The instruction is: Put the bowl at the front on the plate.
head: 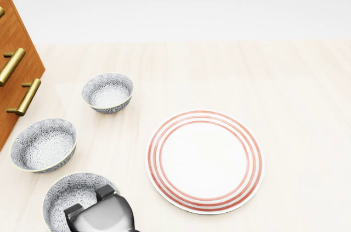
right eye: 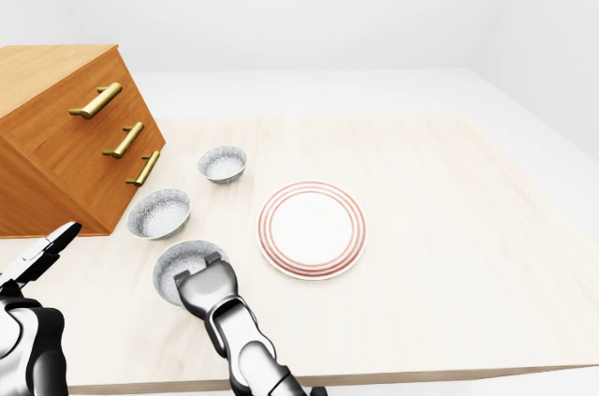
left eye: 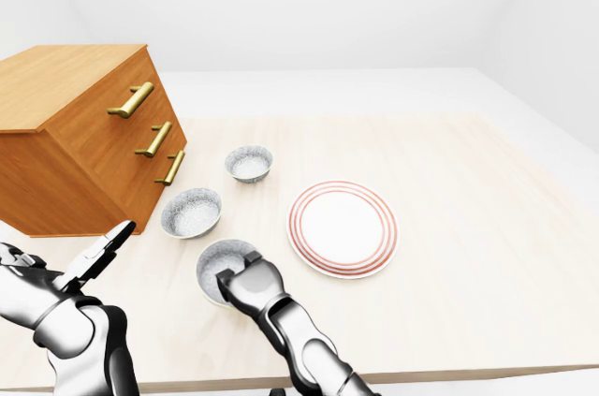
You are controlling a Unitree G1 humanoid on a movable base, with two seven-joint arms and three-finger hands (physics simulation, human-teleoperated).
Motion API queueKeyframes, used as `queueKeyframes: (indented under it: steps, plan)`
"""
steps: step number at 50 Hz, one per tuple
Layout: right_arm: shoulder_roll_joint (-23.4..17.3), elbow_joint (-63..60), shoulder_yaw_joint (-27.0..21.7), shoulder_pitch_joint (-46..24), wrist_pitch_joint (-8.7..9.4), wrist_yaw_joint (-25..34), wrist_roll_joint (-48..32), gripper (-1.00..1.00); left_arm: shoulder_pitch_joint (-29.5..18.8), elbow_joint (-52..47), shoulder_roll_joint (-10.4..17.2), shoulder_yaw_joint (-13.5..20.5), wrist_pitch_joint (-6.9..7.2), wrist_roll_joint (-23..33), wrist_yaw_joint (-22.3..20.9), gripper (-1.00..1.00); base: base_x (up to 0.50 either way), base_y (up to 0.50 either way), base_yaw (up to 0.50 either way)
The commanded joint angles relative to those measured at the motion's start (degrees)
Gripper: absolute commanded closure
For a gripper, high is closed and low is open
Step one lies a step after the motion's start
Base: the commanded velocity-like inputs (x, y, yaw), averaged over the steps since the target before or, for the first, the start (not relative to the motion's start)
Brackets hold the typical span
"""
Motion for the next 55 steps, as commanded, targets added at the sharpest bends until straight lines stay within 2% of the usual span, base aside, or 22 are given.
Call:
queueKeyframes:
  steps: [1, 8, 17, 35, 46, 55]
  plan:
    - [-0.01, 6.35, 2.11, 3.02, 0.00, 3.08, -0.10, 1.00, -0.02, -0.31, 0.01, 0.14, 0.00, -0.24, 0.00, -1.00, 0.00, 0.00, 0.00]
    - [0.12, 5.45, 6.08, 5.64, 0.00, 1.59, -1.23, 1.00, 0.05, -0.29, -0.05, 0.11, 0.00, -0.18, 0.00, -1.00, 0.00, 0.00, 0.00]
    - [0.03, 7.08, 7.60, 6.64, 0.00, -0.65, -1.09, 1.00, 0.02, 0.28, -0.02, -0.13, 0.00, 0.20, 0.00, -1.00, 0.00, 0.00, 0.00]
    - [-6.07, -11.50, 19.48, 13.37, 0.00, 1.85, -2.79, 1.00, -0.11, 1.11, -0.03, -0.48, 0.00, 1.09, 0.00, -1.00, 0.00, 0.00, 0.00]
    - [-8.92, -17.46, 22.73, 14.86, 0.00, 2.76, -3.89, 1.00, -0.09, 1.10, 0.07, -0.50, 0.00, 0.85, 0.00, -1.00, 0.00, 0.00, 0.00]
    - [-9.51, -17.89, 22.75, 14.83, 0.00, 2.79, -4.57, 1.00, 0.26, 0.30, -0.14, -0.28, 0.00, 0.53, 0.00, -1.00, 0.00, 0.00, 0.00]
